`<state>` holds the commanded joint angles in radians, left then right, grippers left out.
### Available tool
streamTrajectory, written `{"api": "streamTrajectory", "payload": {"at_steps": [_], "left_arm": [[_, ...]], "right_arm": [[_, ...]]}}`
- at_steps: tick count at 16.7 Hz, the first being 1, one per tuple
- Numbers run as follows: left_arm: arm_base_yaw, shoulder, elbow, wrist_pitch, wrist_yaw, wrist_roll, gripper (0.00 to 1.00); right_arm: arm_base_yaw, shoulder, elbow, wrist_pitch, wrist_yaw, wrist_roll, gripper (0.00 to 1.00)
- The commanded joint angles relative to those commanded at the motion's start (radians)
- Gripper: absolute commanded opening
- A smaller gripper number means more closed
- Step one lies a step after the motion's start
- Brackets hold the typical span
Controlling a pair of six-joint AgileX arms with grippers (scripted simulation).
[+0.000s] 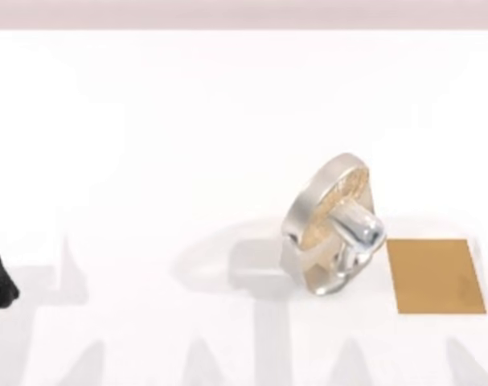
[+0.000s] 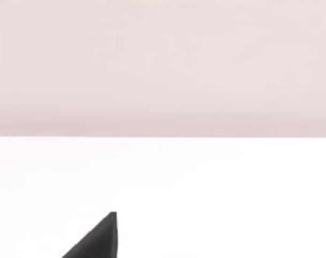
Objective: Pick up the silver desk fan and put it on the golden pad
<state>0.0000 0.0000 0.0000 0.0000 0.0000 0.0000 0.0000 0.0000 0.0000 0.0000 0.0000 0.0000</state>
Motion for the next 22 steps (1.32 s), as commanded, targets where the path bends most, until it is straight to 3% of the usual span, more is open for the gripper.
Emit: {"api": "streamTrajectory", "payload": {"at_steps": [5,10,16,22], "left_arm": [[0.0,0.0,0.0,0.0,0.0,0.0,1.0],[0.0,0.0,0.0,0.0,0.0,0.0,1.0],[0.0,0.0,0.0,0.0,0.0,0.0,1.0],[0.0,0.0,0.0,0.0,0.0,0.0,1.0]], "right_arm": [[0.011,0.055,0.037,-0.053,0.009,0.015,1.0],[0.058,0.305,0.247,-0.283,0.054,0.117,1.0],[0.159,0.734,0.752,-0.611,0.101,0.392,1.0],[0.303,1.206,1.393,-0.91,0.096,0.772,1.0]]}}
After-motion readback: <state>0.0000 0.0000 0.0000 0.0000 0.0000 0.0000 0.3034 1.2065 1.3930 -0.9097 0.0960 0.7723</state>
